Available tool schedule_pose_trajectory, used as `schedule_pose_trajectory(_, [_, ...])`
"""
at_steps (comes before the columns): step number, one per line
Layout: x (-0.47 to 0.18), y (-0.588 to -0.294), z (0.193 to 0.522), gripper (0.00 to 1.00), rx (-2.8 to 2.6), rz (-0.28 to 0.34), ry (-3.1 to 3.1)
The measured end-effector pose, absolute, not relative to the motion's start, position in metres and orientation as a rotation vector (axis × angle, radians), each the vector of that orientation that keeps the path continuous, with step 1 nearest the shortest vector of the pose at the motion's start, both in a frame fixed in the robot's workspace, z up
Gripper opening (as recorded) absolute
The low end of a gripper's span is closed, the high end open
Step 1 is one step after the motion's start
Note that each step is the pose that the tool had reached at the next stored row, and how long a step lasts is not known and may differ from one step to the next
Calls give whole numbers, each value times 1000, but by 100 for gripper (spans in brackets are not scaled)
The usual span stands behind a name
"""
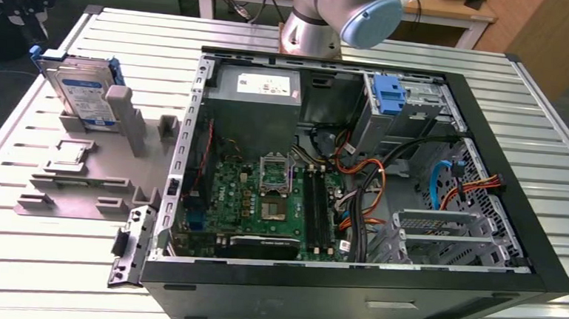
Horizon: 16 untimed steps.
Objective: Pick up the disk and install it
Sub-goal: 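Pick up the disk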
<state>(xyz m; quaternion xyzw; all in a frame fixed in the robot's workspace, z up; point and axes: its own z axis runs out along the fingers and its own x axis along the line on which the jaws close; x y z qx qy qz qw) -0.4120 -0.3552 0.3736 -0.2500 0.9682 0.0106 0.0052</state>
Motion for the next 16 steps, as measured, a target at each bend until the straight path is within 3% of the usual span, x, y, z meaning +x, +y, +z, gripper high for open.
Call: schedule_pose_trajectory(16, [-412, -355, 373, 10, -1062, 35, 2947])
